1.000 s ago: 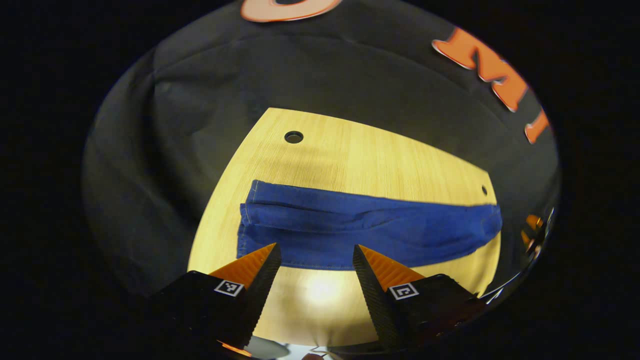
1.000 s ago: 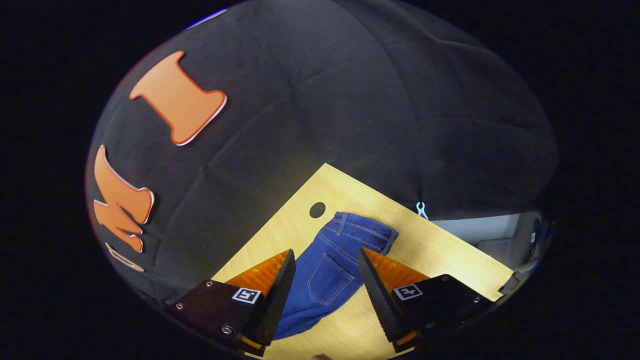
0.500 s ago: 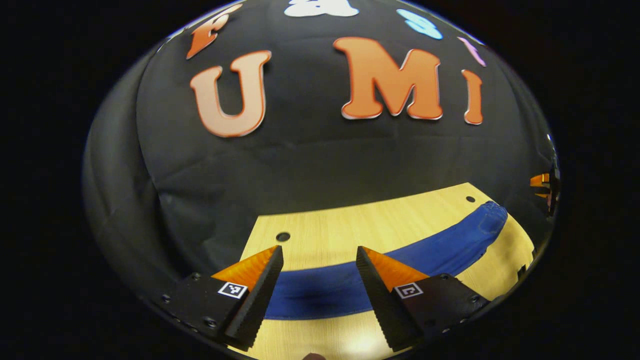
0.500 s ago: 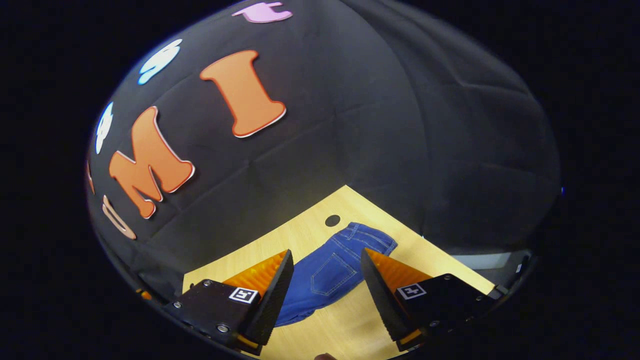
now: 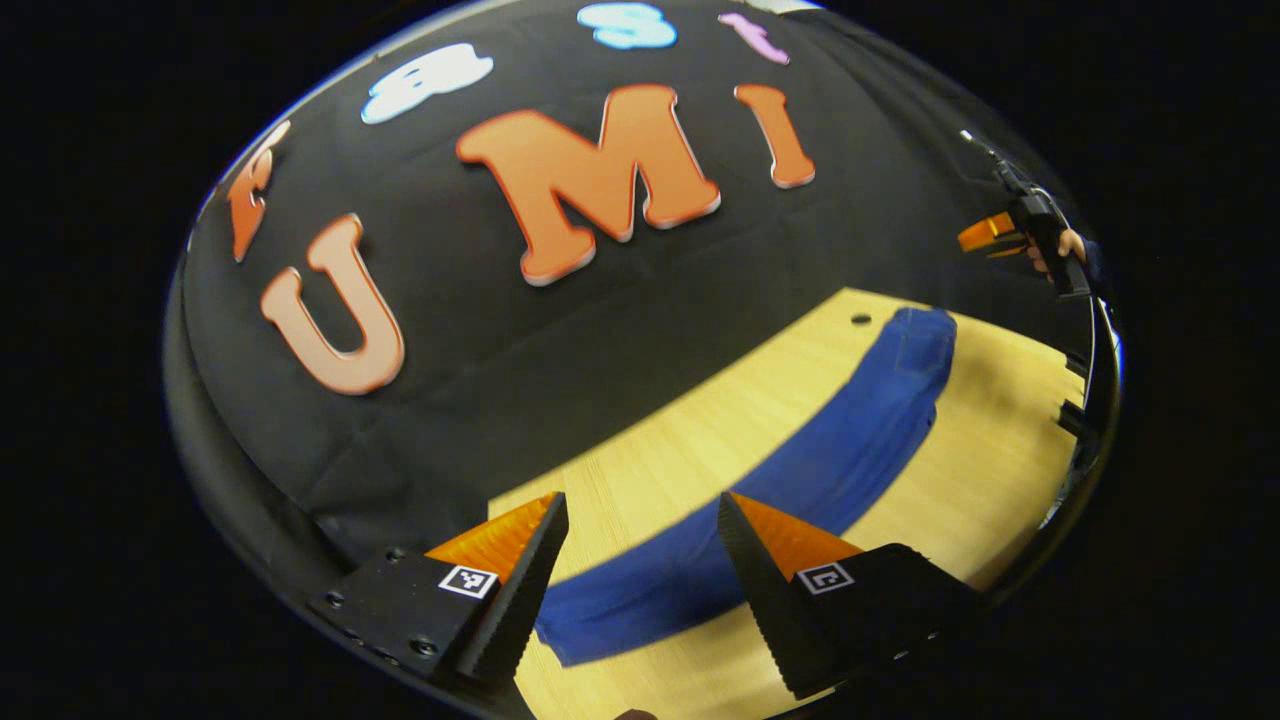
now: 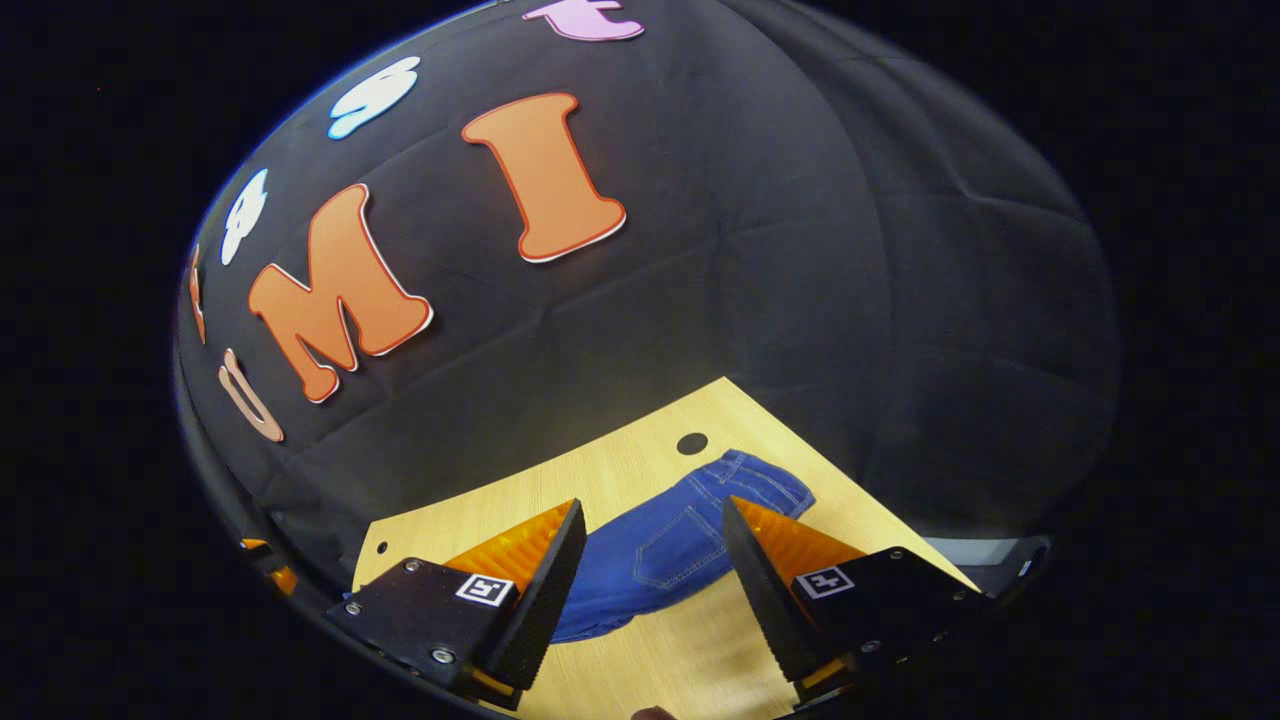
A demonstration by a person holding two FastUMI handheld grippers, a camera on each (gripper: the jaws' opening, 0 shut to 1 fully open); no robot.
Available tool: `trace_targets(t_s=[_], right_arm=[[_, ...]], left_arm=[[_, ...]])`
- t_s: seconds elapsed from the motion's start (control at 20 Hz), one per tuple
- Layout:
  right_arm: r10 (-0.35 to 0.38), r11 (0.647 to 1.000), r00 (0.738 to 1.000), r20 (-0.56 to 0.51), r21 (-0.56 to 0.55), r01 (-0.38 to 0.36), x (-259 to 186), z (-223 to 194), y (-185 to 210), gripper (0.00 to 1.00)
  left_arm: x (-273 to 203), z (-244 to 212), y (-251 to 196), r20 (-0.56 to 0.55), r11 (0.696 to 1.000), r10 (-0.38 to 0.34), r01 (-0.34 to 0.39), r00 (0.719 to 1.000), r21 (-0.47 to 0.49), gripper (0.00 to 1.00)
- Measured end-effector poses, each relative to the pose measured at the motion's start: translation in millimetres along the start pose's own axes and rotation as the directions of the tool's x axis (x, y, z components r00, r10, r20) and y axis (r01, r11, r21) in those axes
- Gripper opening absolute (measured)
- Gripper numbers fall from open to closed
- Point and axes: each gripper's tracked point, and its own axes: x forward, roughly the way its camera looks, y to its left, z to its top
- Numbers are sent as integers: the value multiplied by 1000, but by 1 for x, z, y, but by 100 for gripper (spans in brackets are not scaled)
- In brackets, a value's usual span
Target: Grasp the waist and the cuffs of the jeans and fold them to make the two legs overlap; first hold the waist and fold one-third of the jeans toward the cuffs, then hold the cuffs and fold the remaining one-third in the same direction to finish folding.
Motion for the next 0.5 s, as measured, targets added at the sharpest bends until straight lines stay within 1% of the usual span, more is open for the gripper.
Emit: trace_targets(t_s=[0.1,0.15,0.2,0.3,0.35,0.4,0.45,0.5], right_arm=[[-23,1000,999,-30,-14,23,7,-8,-8,87],[-34,999,999,-36,-20,33,13,-12,-15,88],[-56,998,997,-55,-21,55,19,-17,-23,88],[-77,997,990,-114,4,78,32,-36,-37,89],[-86,996,986,-140,17,89,38,-45,-45,89],[-101,994,981,-166,28,107,45,-52,-53,89],[-114,992,977,-182,39,123,53,-58,-62,90],[-122,989,970,-212,55,136,63,-66,-69,90]], left_arm=[[-1,13,6,107,995,99,-98,989,-16,93],[-3,24,9,164,989,150,-148,975,-29,97],[-7,36,11,209,982,191,-186,959,-45,96],[-17,49,13,252,971,240,-228,937,-78,96],[-19,50,13,253,967,254,-237,933,-97,96],[-22,51,12,256,963,265,-243,930,-113,93],[-24,56,14,254,959,279,-253,926,-129,96],[-27,60,18,252,950,305,-275,918,-148,92]])
